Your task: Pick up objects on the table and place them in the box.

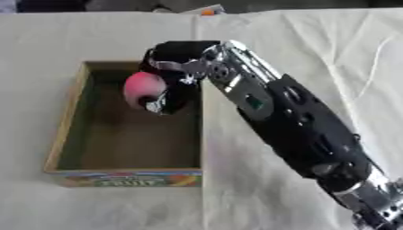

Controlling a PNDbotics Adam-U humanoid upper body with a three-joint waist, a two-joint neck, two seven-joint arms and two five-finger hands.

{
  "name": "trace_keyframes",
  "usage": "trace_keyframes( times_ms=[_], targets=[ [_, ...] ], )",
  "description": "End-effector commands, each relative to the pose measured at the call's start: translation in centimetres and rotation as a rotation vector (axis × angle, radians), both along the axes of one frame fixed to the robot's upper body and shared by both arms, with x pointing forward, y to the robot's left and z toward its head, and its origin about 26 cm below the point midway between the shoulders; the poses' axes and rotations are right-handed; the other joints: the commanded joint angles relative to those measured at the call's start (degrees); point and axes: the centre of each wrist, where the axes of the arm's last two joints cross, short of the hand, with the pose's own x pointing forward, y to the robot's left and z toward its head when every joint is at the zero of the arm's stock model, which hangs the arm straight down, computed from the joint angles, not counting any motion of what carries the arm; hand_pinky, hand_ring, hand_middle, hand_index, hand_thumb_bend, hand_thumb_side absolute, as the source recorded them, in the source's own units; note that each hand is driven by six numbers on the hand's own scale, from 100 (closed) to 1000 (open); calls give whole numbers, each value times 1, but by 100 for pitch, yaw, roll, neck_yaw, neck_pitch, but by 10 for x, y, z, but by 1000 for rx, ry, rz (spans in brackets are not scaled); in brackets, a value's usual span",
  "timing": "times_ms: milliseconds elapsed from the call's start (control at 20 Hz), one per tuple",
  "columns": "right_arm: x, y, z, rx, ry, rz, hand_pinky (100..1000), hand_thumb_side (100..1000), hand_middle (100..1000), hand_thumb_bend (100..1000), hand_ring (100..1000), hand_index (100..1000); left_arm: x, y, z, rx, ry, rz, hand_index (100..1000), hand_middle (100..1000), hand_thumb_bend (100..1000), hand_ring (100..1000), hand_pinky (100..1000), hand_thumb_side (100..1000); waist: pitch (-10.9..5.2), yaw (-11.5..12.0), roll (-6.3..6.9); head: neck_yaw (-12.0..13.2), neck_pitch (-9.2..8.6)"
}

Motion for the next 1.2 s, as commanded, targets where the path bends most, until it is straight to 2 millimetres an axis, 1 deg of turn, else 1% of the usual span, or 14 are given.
trace_keyframes(
  times_ms=[50,350,450,550,650,700,750,800,850,950,1000,1050,1100,1200],
  targets=[
    [2,2,2,-17,0,6,592,525,599,100,720,732,-2,-1,9,15,-28,-9,694,593,100,504,535,849,-86,12,10,-12,8],
    [3,5,-2,-69,12,30,612,582,644,100,745,798,-2,-1,9,24,-23,-14,694,592,100,504,535,847,-78,14,9,-25,-2],
    [4,5,-3,-85,8,29,618,546,656,100,753,808,-2,-1,9,27,-21,-15,694,592,100,504,535,848,-79,12,8,-32,-15],
    [5,5,-3,-101,2,30,631,473,689,100,775,833,-2,-1,9,29,-19,-15,693,591,100,504,535,849,-83,7,7,-35,-23],
    [5,5,-3,-128,-7,30,640,456,706,100,789,839,-2,-2,9,32,-16,-16,693,591,100,504,535,848,-89,1,6,-36,-29],
    [5,5,-3,-144,-12,30,651,439,729,221,804,854,-2,-2,8,33,-15,-17,692,591,100,504,535,847,-92,-1,5,-38,-34],
    [5,5,-3,-164,-18,30,653,433,735,259,808,860,-2,-2,8,34,-14,-17,692,590,100,504,535,847,-96,-4,6,-40,-39],
    [4,5,-3,-181,-23,30,659,405,746,380,816,869,-2,-2,8,34,-13,-17,692,590,100,504,535,846,-99,-7,8,-43,-44],
    [4,6,-3,-198,-27,31,660,403,747,387,816,869,-2,-2,8,35,-13,-17,692,590,100,504,535,846,-102,-9,11,-47,-48],
    [5,6,-4,-225,-29,33,664,375,755,478,822,878,-2,-2,8,35,-12,-18,692,590,100,504,535,847,-107,-11,15,-59,-58],
    [5,7,-4,-238,-29,34,667,355,764,553,828,888,-2,-2,8,35,-11,-18,692,590,100,504,535,847,-110,-10,18,-64,-66],
    [5,7,-4,-249,-30,36,668,350,765,572,829,890,-2,-2,8,35,-11,-18,692,590,100,504,535,847,-113,-11,20,-66,-70],
    [4,7,-4,-257,-32,37,669,336,772,636,832,897,-2,-2,8,35,-10,-18,692,589,100,504,536,847,-115,-12,21,-67,-73],
    [3,7,-1,-265,-42,41,672,333,776,675,835,900,-2,-2,8,35,-9,-19,691,589,100,504,536,847,-117,-19,24,-69,-74]
  ],
)
